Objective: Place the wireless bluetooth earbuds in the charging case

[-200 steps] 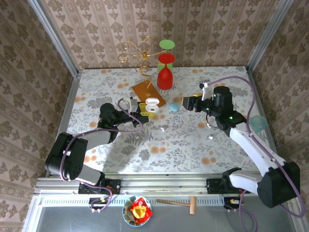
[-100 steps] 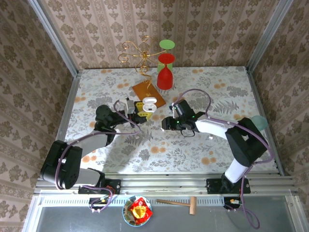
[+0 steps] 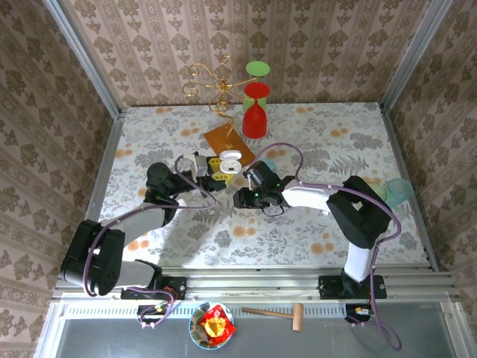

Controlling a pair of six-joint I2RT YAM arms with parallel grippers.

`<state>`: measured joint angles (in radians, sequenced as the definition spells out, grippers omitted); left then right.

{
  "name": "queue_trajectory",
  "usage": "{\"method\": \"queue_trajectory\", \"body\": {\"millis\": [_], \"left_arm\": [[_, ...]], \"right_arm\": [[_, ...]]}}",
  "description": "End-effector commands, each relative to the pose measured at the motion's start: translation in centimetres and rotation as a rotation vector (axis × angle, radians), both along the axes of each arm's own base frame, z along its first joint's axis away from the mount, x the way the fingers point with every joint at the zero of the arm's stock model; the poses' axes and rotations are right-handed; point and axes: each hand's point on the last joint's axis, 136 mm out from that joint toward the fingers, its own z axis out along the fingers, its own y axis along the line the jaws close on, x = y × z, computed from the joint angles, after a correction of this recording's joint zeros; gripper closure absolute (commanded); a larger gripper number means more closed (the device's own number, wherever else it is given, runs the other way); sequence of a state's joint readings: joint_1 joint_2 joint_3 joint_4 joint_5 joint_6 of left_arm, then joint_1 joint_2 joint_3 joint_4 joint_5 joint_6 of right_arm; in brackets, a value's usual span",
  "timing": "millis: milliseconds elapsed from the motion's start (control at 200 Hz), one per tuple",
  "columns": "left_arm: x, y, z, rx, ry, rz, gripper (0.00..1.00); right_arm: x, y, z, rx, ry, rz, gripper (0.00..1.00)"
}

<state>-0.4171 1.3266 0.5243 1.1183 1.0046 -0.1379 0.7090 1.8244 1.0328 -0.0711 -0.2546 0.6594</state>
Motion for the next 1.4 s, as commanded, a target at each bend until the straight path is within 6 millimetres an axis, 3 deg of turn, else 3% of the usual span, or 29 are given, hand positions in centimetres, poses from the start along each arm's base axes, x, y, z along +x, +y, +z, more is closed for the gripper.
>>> {"method": "queue_trajectory", "body": {"millis": [0, 360, 805, 1050, 1395], "left_arm": [[-0.4, 0.3, 0.5, -0.007, -0.034, 0.005, 0.72], [-0.5, 0.4, 0.4, -0.007, -0.033, 0.012, 0.72], [-0.5, 0.5, 0.0, -0.004, -0.027, 0.018, 0.72], [-0.4, 0.5, -0.2, -0.001, -0.024, 0.021, 0.72], [-0.4, 0.5, 0.1, -0.004, -0.03, 0.026, 0.72]], "right_arm": [[0.5, 0.5, -0.2, 0.0, 0.014, -0.026, 0.54], [1.6, -3.2, -1.3, -0.143, -0.005, -0.112, 0.54], [5.1, -4.2, -0.8, -0.222, -0.057, -0.152, 0.52], [5.8, -4.2, -0.4, -0.248, -0.083, -0.129, 0.48], [6.0, -4.9, -1.6, -0.334, -0.05, -0.14, 0.56]]}}
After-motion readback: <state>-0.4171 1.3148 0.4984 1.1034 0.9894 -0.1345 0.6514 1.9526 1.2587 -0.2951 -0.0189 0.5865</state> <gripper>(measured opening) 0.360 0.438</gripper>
